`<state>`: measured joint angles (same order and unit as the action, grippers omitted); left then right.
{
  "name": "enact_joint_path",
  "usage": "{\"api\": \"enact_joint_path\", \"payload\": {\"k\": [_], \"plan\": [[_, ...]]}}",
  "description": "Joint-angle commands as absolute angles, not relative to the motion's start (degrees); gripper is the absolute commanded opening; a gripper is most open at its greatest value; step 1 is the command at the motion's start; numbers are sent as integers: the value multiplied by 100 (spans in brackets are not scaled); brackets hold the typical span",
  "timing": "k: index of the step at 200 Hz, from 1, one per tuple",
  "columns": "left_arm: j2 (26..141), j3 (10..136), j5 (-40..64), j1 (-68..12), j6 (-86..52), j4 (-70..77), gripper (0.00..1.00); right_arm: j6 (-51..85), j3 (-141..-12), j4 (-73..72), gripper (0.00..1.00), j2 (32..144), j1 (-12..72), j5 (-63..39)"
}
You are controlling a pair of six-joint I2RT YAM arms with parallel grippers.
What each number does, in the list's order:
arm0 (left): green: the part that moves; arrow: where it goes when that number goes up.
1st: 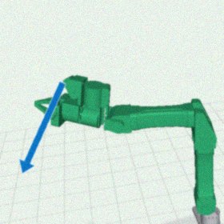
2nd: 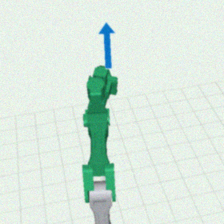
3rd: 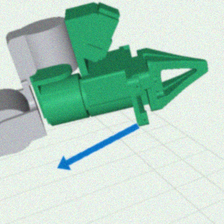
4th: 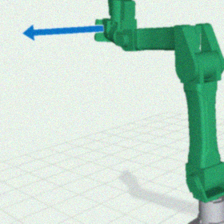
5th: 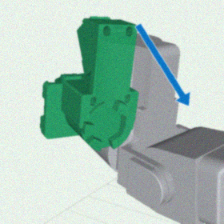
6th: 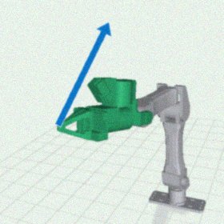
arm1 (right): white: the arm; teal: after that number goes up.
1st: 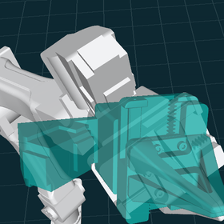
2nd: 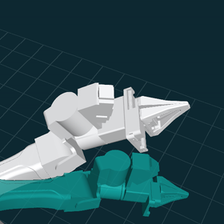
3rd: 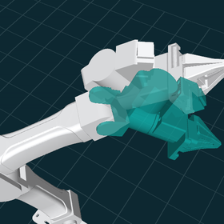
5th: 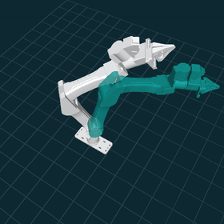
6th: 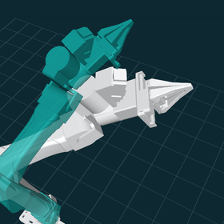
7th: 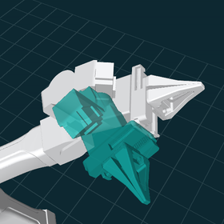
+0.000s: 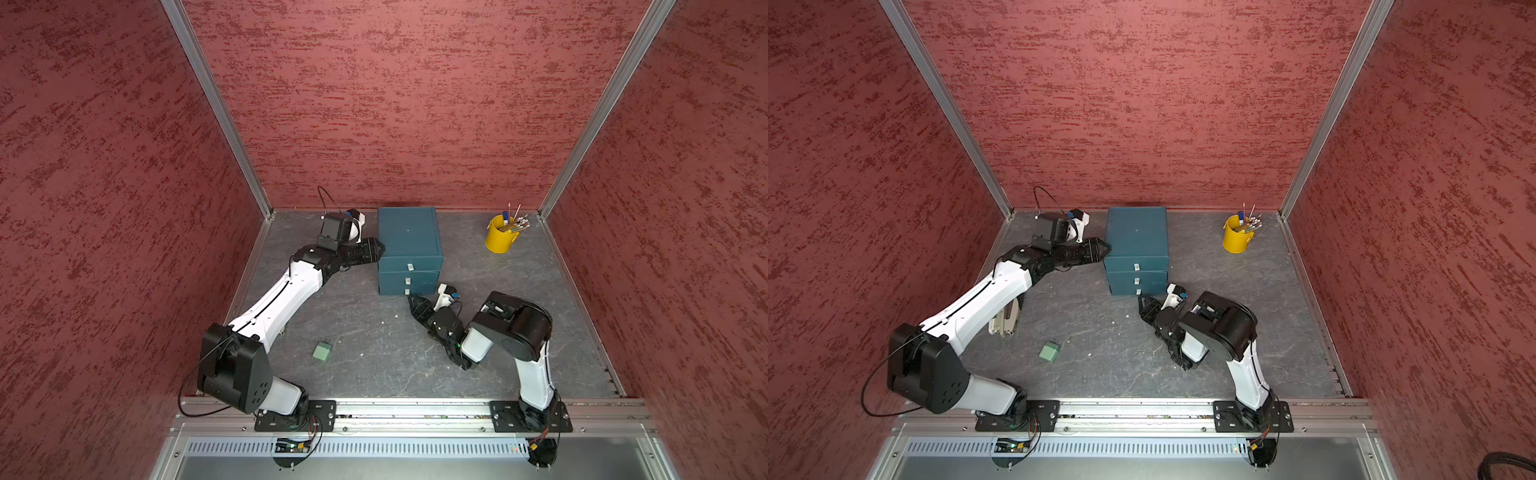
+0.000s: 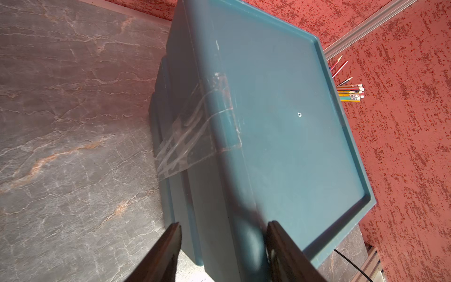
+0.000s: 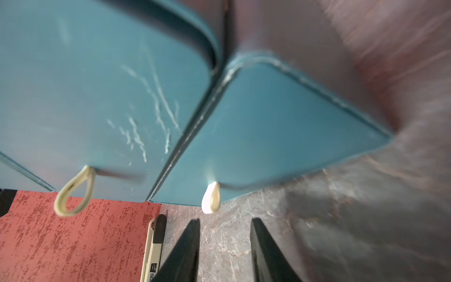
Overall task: Place the plugs into the drawer by color
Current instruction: Open the drawer in the storage box.
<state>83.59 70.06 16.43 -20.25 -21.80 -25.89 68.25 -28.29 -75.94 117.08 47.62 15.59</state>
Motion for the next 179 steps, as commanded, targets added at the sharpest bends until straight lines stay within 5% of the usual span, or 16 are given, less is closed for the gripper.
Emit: {"api": "enact_joint_path", "payload": {"k": [1,83,121,179], "plan": [[8314,6877,1534,-1965,-2099,-2835,59,6756,-3009,-7884,37,11802,4711,1245],[8319,6908,1521,-1962,-2066,-2868,58,6793,-3182,-7779,27,11874,4649,1406],[8315,6901,1519,-1965,-2059,-2878,57,6852,-3195,-7641,0,11841,4621,1353],[8328,6908,1492,-1964,-2091,-2878,58,6990,-2744,-7462,0,11511,4782,1318]]}}
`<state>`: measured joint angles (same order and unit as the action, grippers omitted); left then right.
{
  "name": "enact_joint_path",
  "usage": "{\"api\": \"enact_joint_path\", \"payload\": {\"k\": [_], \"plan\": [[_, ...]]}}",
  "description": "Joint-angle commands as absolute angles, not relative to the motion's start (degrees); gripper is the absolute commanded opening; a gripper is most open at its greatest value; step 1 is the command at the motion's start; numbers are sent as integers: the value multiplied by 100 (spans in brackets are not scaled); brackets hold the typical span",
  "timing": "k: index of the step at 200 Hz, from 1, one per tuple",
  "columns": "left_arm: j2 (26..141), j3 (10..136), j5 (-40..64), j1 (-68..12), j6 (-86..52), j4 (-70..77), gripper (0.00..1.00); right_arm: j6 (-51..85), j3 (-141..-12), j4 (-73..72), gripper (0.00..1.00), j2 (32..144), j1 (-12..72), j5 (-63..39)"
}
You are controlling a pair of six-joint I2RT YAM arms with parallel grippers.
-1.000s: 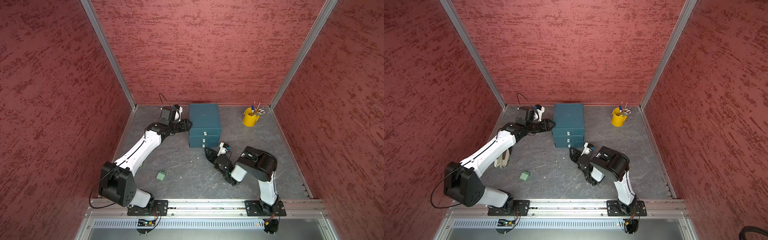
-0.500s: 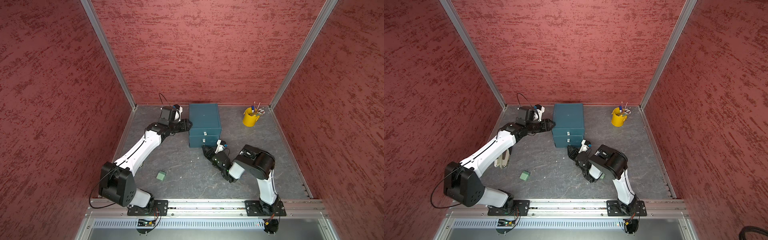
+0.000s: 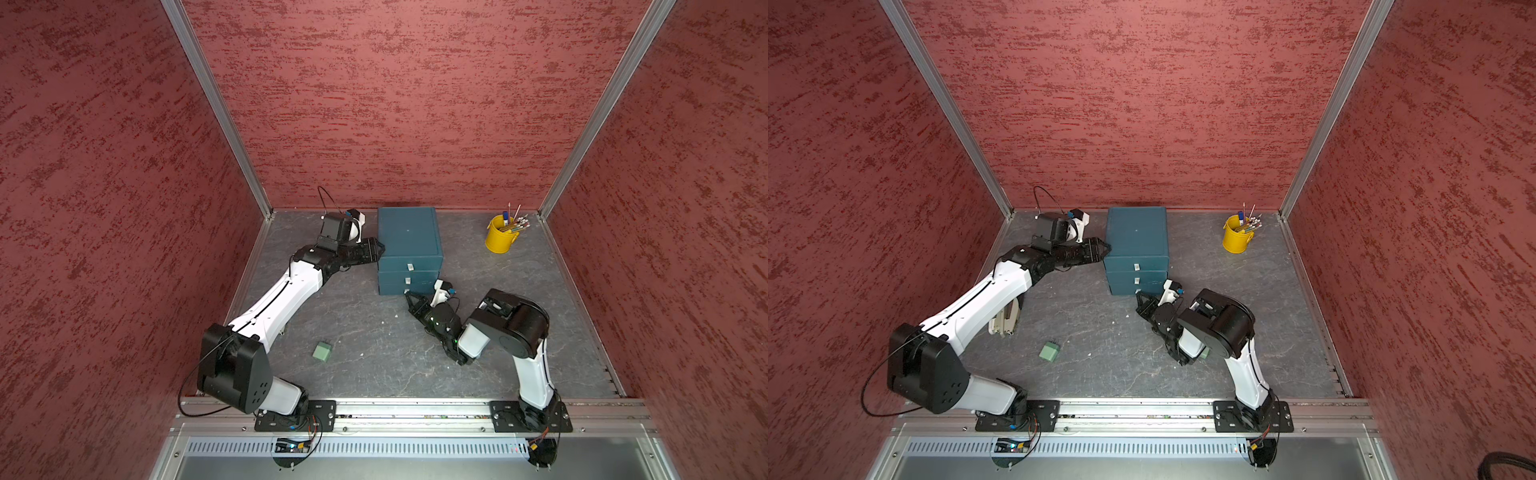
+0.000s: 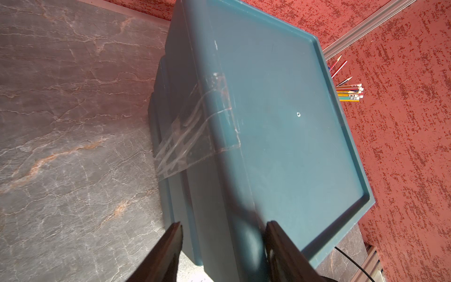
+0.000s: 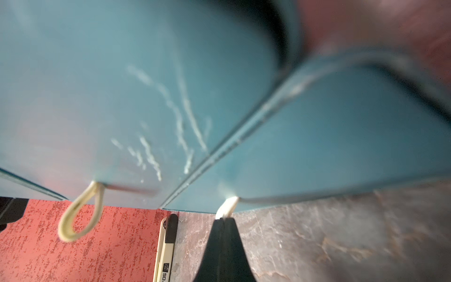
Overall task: Place the plugs into the drawer by color
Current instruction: Open the drawer in the storage box.
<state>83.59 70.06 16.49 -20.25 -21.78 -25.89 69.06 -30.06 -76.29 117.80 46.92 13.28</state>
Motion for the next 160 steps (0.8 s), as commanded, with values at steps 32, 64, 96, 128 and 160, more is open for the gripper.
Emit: {"api": "enact_joint_path", "payload": {"k": [32,64,96,128,160], "plan": [[8340,6934,1461,-1961,-2098,-2913,58,6847,-2336,-6643,0,10782,5117,1497],[8347,6976,1417,-1967,-2090,-2954,58,6735,-2138,-5363,0,9844,5443,1620],[8367,7021,1406,-1961,-2092,-2997,58,6652,-2120,-4009,0,8972,5816,1745],[8380,7051,1372,-1969,-2092,-3030,58,6730,-2025,-3257,0,8450,6152,1976],[8385,7055,1363,-1960,-2092,-3032,58,6745,-2170,-2667,0,8376,6311,1920]]}}
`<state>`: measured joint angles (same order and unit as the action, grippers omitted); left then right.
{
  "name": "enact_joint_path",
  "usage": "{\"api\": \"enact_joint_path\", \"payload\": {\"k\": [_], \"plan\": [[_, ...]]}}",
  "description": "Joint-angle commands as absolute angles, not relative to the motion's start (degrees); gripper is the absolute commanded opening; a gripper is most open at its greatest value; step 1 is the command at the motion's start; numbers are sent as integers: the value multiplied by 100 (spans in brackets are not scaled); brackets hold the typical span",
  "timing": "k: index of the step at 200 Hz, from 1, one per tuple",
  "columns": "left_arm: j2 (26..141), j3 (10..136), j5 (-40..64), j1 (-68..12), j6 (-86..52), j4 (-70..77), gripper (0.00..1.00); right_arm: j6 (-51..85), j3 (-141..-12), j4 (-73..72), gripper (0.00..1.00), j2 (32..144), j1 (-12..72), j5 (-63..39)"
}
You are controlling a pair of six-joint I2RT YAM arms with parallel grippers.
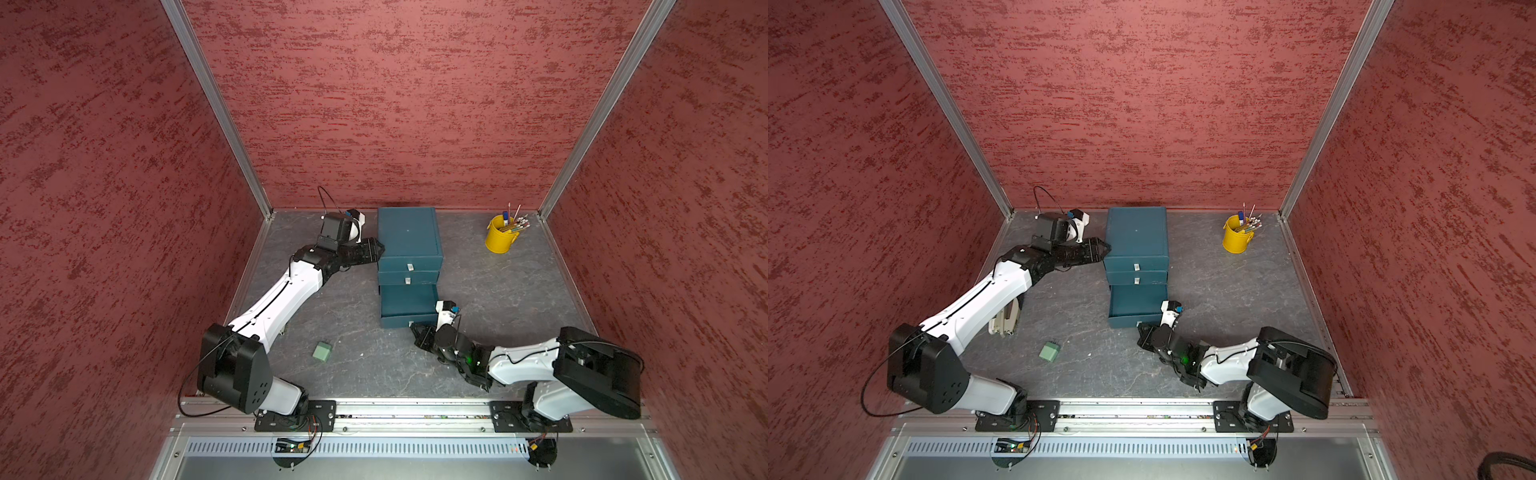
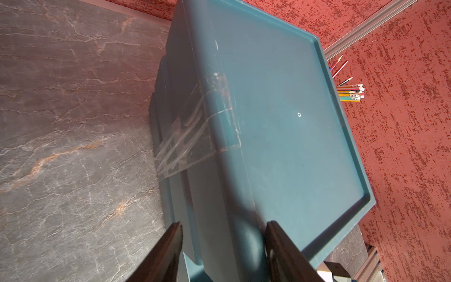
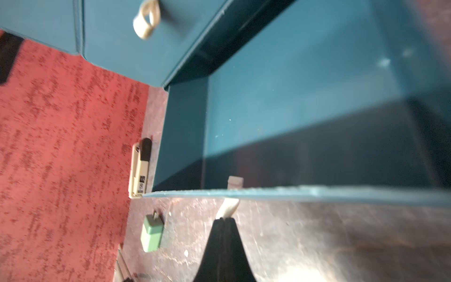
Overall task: Place the plugs into the drawer by color
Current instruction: Open the drawer in the storage box.
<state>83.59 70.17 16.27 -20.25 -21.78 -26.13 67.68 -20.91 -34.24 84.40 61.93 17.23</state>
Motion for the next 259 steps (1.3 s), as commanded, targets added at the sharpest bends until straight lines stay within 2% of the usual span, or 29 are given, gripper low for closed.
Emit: {"api": "enact_joint_path", "payload": {"k": [1,70,91,109,111,118,121,154,169,188,206,236,259], "plan": [[8385,7047,1362,-1965,-2092,-3032,58,6748,-2171,-2652,0,8376,6320,1923],[8347,7108,1330,-1967,-2136,-3097,58,6464,-2655,-1865,0,8375,6394,1667],[8298,7197,1290,-1961,-2204,-3185,61,6214,-2937,-975,26,7969,6465,1712],[8197,7296,1301,-1979,-2265,-3247,63,5969,-3164,52,69,7464,6767,2213],[8188,7311,1301,-1978,-2263,-3255,63,5948,-3206,185,77,7390,6805,2267],[8153,7367,1296,-1986,-2291,-3276,64,5900,-3335,615,95,7203,6876,2429],[8142,7398,1286,-1993,-2300,-3300,64,5891,-3390,829,98,7127,6907,2502],[7988,7745,1233,-2099,-2378,-3498,65,5668,-4052,2965,98,6434,6988,3141],[7858,7870,1124,-2165,-2412,-3621,65,5695,-4642,4301,99,6357,6990,3791],[7568,7926,855,-2193,-2492,-3745,65,6403,-5467,6003,98,6426,6981,4820],[7175,7869,472,-2197,-2578,-3907,67,6475,-6006,6802,98,6477,6935,5360],[6420,7641,-245,-2184,-2764,-4406,69,5769,-6452,6823,98,6431,6411,5071],[5896,7403,-623,-2179,-2934,-4969,70,4936,-6357,6172,98,6216,5462,3768]]}}
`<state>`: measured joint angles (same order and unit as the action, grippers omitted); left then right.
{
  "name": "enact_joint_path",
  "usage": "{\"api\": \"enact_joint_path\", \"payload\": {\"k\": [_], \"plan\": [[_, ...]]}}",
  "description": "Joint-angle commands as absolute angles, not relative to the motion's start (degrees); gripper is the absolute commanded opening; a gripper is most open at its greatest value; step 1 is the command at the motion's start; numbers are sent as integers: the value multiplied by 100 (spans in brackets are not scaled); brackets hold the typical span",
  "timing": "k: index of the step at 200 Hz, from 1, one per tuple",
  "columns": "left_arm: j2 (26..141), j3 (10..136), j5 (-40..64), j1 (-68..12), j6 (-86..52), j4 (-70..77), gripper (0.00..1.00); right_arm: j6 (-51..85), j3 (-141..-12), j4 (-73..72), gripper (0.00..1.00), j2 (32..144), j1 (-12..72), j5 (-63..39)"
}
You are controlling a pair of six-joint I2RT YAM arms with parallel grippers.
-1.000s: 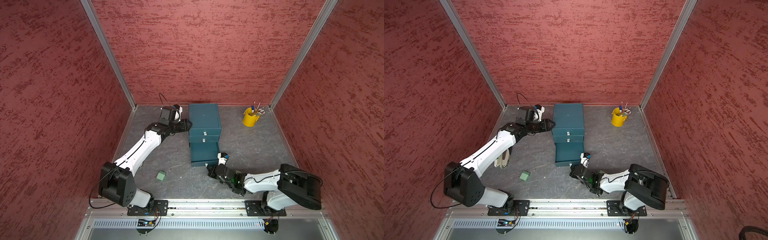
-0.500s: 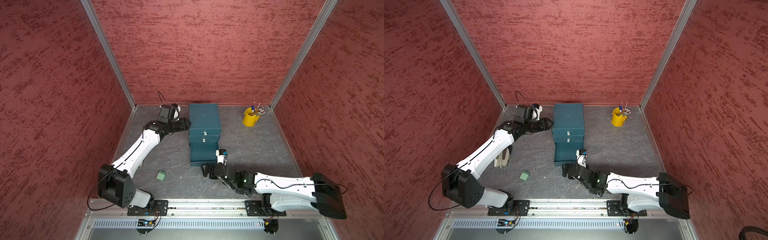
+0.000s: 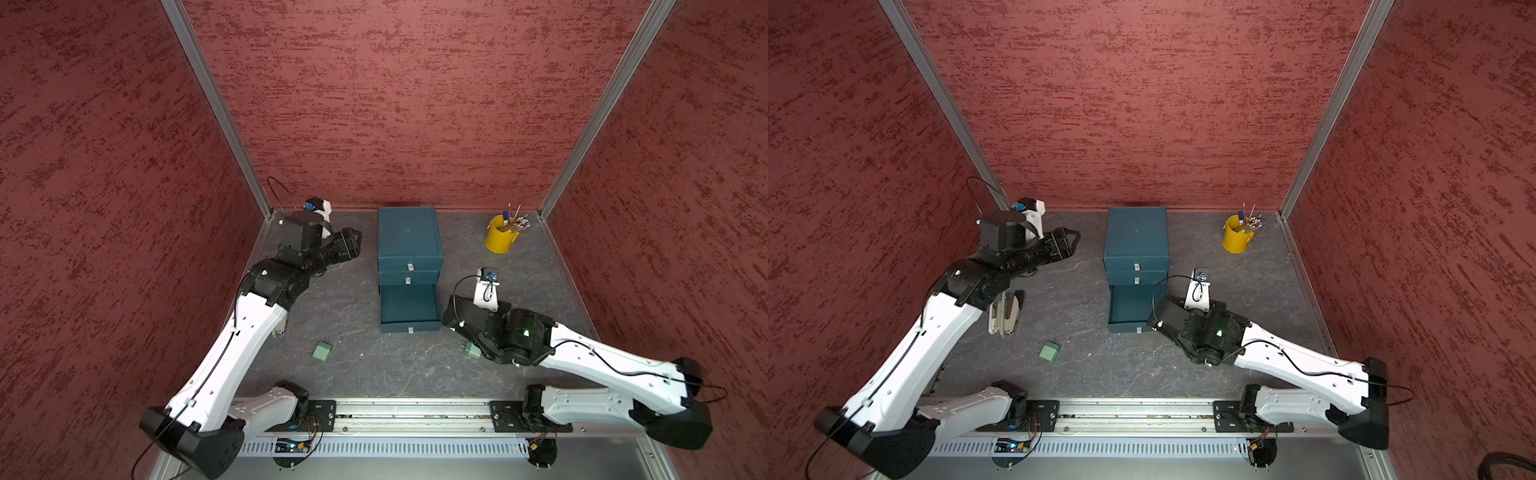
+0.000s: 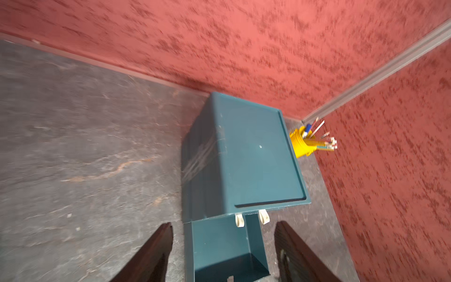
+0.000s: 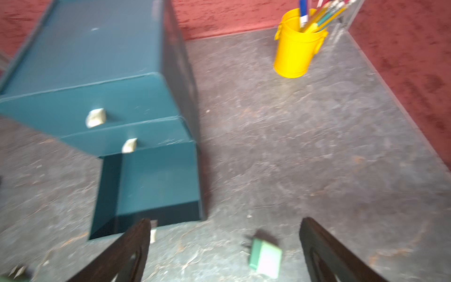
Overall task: Place the plugs into the drawer by color
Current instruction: Open the drawer in the storage box, then pick up the plug from the center of the board.
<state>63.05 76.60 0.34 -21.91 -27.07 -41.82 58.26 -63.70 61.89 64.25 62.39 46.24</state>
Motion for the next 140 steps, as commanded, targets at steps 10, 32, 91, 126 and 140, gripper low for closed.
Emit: {"api": "enact_joint_path", "payload": {"k": [10,32,91,126,140], "plan": [[5695,7287,-717,-2173,-3056,-5345,70,4676,-6265,5929,98,6177,5014,3108],[5154,6735,-869,-2188,-3457,-5973,70,4601,-6273,5988,98,6339,4504,2733],[4600,4686,-723,-2197,-4594,-6021,72,5290,-6404,6086,98,6378,4254,2930],[4671,3694,-727,-2197,-5084,-5610,76,5263,-5737,5311,98,5733,4245,2652],[4697,3480,-613,-2193,-5187,-5393,80,5218,-5596,5170,98,5685,4245,2379]]}}
